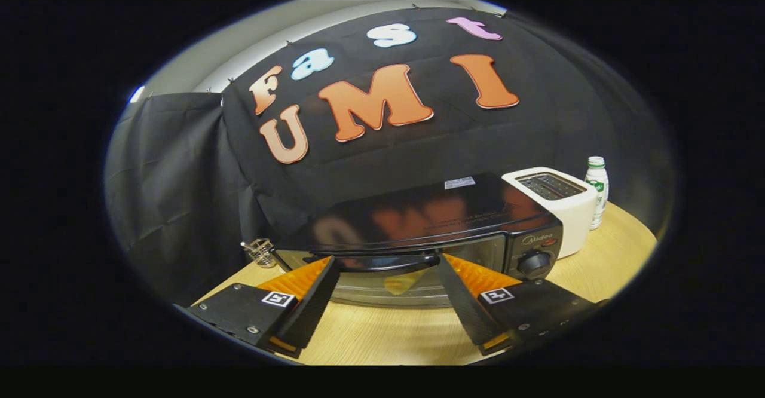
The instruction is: Open the toaster oven, put the food inside, and close the toaster oven door.
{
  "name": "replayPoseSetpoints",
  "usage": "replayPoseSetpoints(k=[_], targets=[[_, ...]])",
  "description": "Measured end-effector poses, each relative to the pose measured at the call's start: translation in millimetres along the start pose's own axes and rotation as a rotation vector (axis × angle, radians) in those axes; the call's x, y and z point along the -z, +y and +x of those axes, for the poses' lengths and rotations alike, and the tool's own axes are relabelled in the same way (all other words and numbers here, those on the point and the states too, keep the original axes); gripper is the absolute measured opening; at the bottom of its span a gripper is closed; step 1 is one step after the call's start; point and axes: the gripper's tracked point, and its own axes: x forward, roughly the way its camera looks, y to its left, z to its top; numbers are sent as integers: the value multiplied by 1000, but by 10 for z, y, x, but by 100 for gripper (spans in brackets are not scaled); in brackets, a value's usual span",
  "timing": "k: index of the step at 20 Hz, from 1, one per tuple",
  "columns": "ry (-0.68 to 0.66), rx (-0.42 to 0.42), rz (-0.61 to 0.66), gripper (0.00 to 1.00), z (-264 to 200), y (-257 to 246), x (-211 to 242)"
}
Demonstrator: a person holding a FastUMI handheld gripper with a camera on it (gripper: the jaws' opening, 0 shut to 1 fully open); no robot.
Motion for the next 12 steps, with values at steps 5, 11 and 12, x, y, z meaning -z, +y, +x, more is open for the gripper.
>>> replayPoseSetpoints(k=[5, 11, 12], targets=[[-81, 13, -142, 93, -315, 159, -201], [-207, -38, -232, 93, -1142, 463, -549], [-240, -41, -252, 93, -1289, 481, -634]])
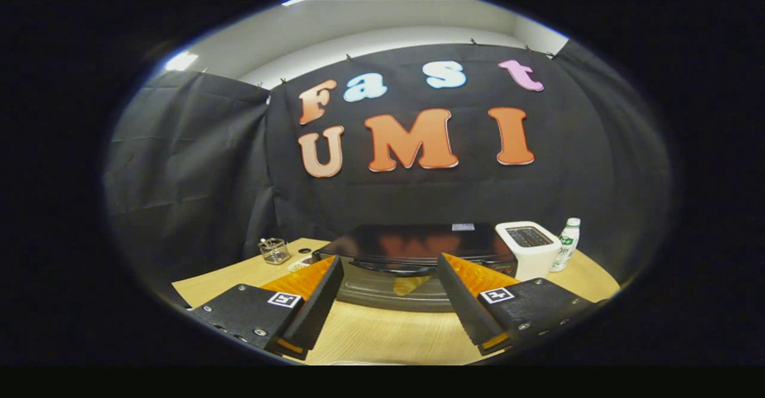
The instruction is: Open the toaster oven, put the food inside, and close the toaster oven door.
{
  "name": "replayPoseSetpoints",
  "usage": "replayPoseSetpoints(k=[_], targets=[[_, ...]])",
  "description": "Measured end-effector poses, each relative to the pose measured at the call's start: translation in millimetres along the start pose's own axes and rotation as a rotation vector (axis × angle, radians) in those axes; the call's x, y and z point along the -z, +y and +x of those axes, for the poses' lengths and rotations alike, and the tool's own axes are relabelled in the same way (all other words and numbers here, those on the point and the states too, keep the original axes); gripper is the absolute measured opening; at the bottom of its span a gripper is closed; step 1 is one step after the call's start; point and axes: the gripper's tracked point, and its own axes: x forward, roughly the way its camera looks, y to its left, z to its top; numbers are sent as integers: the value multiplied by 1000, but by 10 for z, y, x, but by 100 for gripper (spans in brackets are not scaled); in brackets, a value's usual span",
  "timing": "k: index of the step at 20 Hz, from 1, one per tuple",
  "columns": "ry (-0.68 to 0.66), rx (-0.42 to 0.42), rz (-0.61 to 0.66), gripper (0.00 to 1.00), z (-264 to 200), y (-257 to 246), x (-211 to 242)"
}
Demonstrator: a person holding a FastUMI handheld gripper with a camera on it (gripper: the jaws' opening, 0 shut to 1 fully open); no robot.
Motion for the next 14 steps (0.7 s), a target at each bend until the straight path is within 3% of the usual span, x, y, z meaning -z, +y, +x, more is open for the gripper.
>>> replayPoseSetpoints(k=[7, 14], targets=[[-123, 62, -81, 94, -724, -141, -593], [-215, 102, -80, 94, -1143, -347, -1028]])
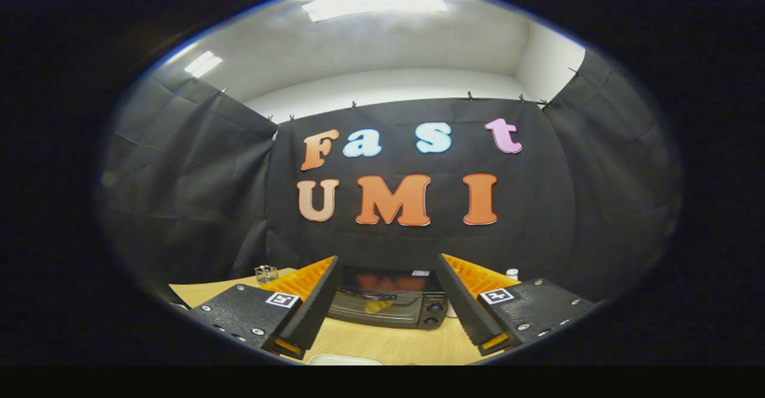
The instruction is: Open the toaster oven, put the food inside, and close the toaster oven door.
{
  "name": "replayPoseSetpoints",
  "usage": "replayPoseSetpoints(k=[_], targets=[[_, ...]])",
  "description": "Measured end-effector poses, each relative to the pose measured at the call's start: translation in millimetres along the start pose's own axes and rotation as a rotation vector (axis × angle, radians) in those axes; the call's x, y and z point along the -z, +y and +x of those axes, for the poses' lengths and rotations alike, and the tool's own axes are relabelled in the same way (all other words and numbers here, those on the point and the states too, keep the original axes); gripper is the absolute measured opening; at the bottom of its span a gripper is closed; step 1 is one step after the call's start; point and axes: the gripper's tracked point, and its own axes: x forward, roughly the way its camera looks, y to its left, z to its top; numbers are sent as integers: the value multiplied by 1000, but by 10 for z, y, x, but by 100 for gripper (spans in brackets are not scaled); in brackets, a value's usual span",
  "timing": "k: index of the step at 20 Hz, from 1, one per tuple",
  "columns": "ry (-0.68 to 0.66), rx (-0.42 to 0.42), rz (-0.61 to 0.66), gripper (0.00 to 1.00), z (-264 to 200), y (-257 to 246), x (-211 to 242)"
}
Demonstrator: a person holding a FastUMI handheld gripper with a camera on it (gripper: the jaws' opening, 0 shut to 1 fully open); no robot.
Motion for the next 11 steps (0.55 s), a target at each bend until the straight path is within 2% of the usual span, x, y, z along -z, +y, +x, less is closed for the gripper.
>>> replayPoseSetpoints(k=[11], targets=[[-50, 17, -36, 95, -202, 58, -267]])
